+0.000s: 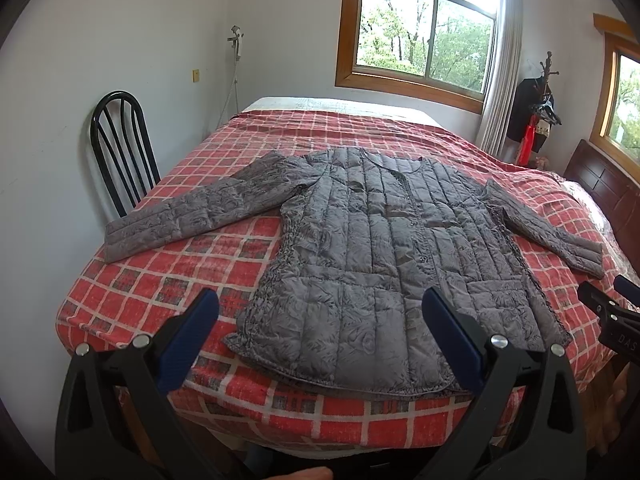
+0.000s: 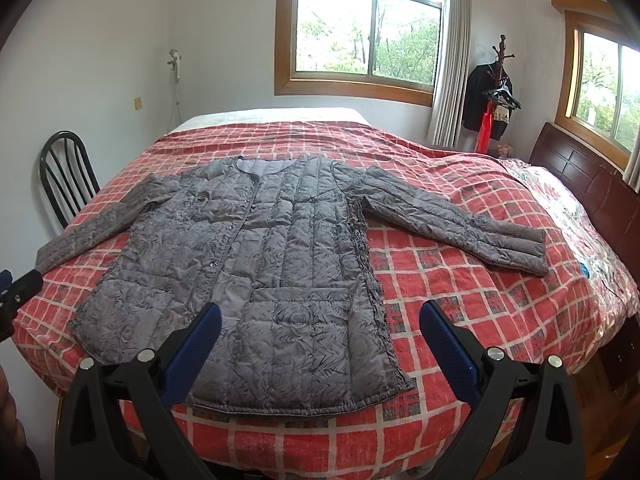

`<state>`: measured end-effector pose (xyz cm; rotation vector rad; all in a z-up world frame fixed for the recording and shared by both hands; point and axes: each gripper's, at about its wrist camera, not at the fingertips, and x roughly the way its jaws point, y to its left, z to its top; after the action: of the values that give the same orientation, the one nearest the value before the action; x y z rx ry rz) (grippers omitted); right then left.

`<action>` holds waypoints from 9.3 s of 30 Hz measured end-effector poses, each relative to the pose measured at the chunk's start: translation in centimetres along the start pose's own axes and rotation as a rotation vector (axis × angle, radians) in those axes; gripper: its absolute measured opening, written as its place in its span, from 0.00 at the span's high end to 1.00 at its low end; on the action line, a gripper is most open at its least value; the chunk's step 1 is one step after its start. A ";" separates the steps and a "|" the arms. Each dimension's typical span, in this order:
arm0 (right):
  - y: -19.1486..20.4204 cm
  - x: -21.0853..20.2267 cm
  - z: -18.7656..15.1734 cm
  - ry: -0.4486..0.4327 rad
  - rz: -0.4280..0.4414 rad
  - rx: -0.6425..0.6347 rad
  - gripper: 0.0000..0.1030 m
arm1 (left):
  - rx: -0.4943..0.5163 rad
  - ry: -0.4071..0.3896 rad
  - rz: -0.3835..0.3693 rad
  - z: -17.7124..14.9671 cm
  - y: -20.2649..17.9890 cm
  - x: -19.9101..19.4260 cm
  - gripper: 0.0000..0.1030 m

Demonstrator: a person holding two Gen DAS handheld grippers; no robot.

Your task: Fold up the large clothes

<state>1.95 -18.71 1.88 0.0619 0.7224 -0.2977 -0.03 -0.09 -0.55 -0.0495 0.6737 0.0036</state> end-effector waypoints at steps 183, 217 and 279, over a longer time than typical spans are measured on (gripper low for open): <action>5.4 14.4 4.6 0.033 0.241 -0.343 0.12 | 0.086 0.334 -0.145 10.2 -11.7 34.9 0.91; 4.7 13.1 3.1 0.048 0.264 -0.306 0.09 | 0.128 0.325 -0.104 11.4 -12.0 33.3 0.92; 3.8 27.5 13.8 0.056 0.058 -0.151 0.04 | 0.136 0.292 -0.119 13.1 -10.8 32.9 0.92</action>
<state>31.42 -24.05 -6.07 -0.0524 0.7955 -0.1857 34.05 -10.72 -10.37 0.0422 0.9603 -0.1661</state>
